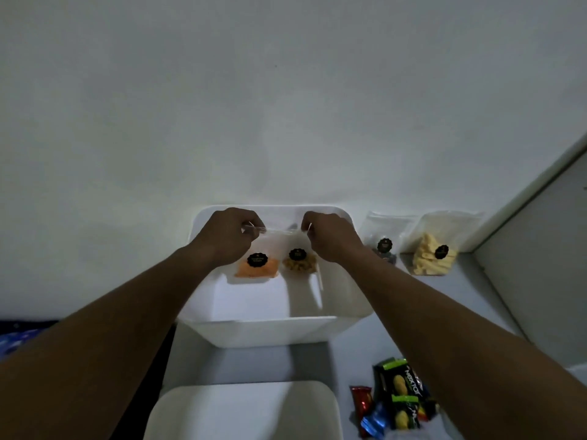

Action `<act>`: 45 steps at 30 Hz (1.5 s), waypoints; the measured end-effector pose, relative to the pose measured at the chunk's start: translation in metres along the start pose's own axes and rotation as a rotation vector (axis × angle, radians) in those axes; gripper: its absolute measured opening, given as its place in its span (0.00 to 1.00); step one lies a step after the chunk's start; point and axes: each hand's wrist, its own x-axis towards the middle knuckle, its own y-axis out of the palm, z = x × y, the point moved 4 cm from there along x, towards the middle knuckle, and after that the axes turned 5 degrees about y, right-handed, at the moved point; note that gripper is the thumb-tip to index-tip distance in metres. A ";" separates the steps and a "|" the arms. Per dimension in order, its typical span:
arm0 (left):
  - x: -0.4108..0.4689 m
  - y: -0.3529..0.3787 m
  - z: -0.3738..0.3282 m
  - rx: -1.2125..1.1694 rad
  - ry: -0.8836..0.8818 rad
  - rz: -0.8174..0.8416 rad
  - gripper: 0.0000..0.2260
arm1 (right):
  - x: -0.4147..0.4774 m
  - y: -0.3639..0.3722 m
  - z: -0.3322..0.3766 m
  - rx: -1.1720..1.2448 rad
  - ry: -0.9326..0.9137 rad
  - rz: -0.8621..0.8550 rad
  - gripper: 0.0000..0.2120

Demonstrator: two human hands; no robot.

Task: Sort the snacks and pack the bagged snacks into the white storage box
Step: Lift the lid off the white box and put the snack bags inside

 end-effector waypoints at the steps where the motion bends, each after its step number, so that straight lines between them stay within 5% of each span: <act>1: 0.000 0.004 0.003 -0.005 -0.001 0.005 0.08 | 0.000 0.004 -0.001 -0.053 -0.014 0.010 0.13; 16: 0.005 0.030 0.009 -0.060 -0.022 0.056 0.06 | 0.015 -0.006 -0.001 -0.378 -0.109 -0.030 0.16; 23: 0.016 0.053 -0.008 -0.120 -0.023 0.091 0.07 | 0.002 -0.042 -0.017 -0.203 -0.113 -0.288 0.15; 33: 0.027 0.099 -0.029 -0.065 -0.034 0.026 0.12 | -0.035 -0.022 -0.060 0.193 0.195 0.052 0.32; 45: 0.025 0.093 -0.048 0.297 -0.015 -0.187 0.13 | -0.046 -0.018 -0.067 0.229 0.161 0.035 0.25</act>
